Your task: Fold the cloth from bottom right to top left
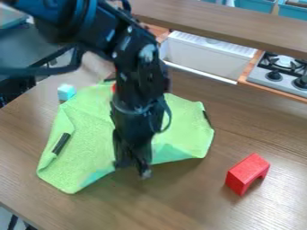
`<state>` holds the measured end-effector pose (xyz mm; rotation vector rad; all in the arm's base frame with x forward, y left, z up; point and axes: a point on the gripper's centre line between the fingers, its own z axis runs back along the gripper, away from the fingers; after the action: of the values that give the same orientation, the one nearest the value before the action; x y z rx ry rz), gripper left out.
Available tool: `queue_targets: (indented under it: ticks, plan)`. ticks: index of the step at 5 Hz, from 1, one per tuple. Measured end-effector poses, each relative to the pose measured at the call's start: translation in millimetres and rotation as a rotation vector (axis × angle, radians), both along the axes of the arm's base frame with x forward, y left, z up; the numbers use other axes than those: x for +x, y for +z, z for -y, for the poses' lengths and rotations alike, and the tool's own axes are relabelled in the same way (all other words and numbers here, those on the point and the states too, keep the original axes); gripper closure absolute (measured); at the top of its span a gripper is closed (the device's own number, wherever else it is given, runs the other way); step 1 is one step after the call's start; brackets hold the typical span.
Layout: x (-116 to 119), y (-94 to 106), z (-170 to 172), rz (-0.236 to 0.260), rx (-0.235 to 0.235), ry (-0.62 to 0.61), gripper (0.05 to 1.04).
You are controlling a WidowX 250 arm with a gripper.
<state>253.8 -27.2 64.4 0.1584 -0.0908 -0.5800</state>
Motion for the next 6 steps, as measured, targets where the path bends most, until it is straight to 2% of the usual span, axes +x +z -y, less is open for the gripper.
queue_targets:
  ticks: [2,4,6]
  plan:
    - [45.4,-3.9,-43.7,-0.100,0.027,0.028,1.028]
    - [82.3,4.5,-88.4,-0.150,0.056,0.051,1.029]
    - [108.5,8.1,-123.7,-0.230,0.121,-0.040,1.029]
